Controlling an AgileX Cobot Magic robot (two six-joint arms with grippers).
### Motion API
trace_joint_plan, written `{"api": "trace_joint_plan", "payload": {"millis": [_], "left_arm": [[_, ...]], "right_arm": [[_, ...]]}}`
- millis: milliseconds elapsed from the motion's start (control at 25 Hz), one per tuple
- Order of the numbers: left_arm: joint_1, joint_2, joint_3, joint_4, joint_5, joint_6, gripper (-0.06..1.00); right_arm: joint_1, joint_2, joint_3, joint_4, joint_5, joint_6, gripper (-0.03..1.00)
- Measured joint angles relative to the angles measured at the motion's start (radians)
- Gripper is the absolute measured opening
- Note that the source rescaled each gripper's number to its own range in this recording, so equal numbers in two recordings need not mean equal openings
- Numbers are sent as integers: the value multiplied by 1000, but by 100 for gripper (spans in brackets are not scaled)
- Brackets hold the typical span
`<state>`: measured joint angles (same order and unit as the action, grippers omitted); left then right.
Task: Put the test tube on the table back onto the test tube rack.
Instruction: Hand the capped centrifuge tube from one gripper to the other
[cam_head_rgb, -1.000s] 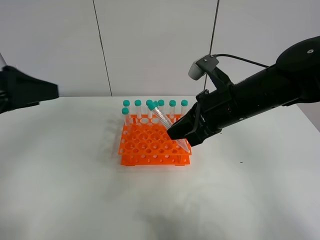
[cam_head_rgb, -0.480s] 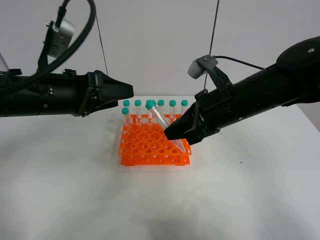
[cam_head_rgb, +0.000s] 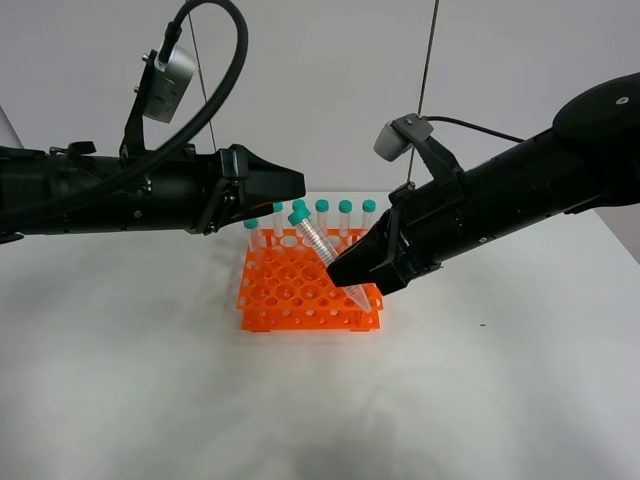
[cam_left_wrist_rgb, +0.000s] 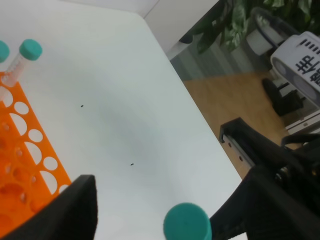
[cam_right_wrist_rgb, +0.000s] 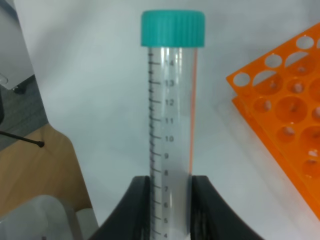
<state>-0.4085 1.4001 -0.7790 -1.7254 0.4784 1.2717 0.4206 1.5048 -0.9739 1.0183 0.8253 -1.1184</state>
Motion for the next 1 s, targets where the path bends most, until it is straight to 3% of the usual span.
{"api": "trace_joint_plan", "payload": {"millis": [1000], "left_arm": [[0,39,-1,-1,81,-4,100]], "right_arm": [[0,0,0,32,11,0,2]]}}
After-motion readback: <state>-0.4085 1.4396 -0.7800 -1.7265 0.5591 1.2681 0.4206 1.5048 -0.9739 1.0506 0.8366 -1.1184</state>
